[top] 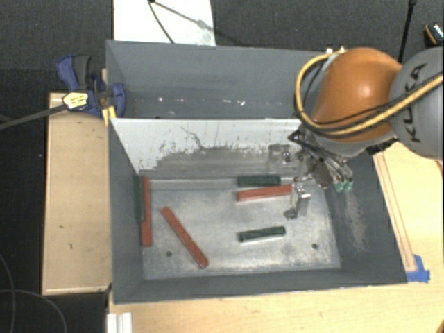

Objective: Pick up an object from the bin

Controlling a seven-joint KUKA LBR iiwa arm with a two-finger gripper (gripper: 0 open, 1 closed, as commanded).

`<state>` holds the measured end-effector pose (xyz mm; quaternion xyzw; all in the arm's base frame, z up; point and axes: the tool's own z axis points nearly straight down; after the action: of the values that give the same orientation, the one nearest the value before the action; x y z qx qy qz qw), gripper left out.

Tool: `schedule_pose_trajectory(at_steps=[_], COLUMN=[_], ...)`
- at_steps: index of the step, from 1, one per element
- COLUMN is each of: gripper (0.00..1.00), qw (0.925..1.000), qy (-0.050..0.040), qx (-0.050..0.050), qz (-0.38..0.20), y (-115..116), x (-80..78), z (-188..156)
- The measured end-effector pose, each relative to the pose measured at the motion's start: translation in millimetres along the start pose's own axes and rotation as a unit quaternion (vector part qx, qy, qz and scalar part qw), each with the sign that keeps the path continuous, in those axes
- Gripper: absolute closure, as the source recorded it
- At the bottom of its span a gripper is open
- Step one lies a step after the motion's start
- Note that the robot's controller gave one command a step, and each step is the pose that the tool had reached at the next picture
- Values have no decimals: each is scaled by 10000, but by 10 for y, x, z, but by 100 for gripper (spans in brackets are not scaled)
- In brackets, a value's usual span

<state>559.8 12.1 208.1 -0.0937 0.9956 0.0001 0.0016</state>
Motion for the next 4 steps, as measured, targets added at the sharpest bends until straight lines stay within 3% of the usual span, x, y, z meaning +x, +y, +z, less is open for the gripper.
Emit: schedule_pose_trajectory(at_steps=[1,2,3,4], gripper=[0,100,0,0], qw=[9984,9985,9985,9747], qy=[45,8,7,22], qx=[-11,-4,-3,0], qz=[-562,-553,-555,-2235], y=[471,457,456,-22], x=[72,53,52,521], z=[1420,1377,1377,1365])
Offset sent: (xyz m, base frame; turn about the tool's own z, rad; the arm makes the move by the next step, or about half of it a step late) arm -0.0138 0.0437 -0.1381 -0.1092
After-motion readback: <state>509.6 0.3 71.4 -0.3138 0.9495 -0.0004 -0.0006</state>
